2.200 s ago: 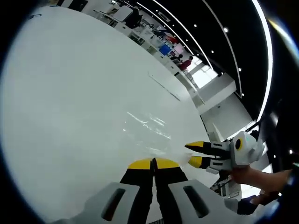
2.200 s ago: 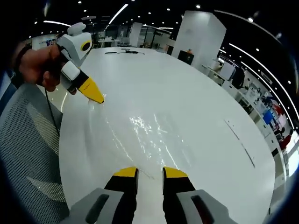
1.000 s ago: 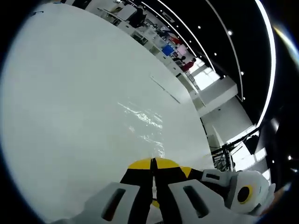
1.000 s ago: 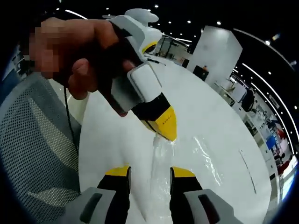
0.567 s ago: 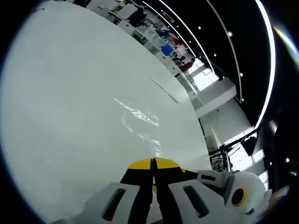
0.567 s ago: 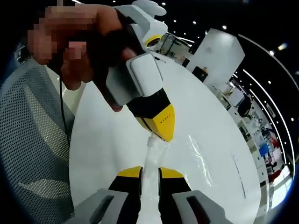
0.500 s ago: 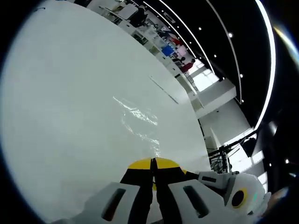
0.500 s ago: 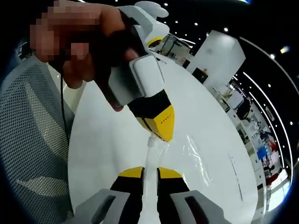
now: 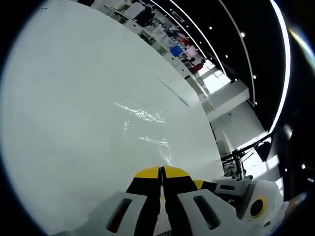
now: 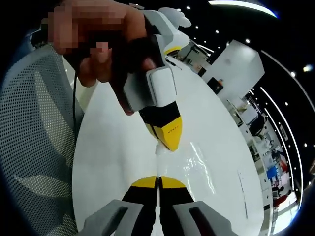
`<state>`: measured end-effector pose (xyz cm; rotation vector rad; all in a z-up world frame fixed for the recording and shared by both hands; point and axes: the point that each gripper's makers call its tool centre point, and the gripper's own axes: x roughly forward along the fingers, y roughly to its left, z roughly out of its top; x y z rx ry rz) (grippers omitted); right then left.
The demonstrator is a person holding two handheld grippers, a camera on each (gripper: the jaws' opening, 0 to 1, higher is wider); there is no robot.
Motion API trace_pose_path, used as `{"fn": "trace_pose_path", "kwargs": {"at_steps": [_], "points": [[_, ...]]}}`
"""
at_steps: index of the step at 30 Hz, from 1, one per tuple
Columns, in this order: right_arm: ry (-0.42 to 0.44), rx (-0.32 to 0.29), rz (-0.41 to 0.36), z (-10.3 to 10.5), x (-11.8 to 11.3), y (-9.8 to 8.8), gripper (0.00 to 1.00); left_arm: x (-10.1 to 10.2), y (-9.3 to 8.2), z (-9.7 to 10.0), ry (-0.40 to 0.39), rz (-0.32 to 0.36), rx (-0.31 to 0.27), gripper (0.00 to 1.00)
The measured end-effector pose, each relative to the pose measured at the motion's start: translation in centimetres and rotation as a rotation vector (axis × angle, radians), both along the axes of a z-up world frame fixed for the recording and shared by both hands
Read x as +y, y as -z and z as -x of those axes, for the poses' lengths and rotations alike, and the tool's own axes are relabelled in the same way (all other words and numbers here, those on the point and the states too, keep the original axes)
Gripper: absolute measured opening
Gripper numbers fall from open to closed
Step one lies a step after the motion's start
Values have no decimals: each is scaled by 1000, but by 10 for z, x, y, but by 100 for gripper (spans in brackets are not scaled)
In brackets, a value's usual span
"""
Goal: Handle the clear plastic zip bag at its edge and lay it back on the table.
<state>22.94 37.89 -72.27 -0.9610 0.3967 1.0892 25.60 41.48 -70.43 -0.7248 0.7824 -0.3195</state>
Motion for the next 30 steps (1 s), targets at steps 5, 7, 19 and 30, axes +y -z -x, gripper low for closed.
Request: {"fn": "trace_pose_path", "kwargs": {"at_steps": [5,7,19,30], "points": [[-5,14,9,1,1,4,0,6,8,9,64,-129,-18,4],[4,22,22,0,-3,8,0,5,7,14,80,-155,-28,6],[-7,37,41,4,-6,12,0,14,5,27,265,-394,-113,12],[-29,25,51,3,-6,10,0,18,-1,23,450,-714,-284,26]]}}
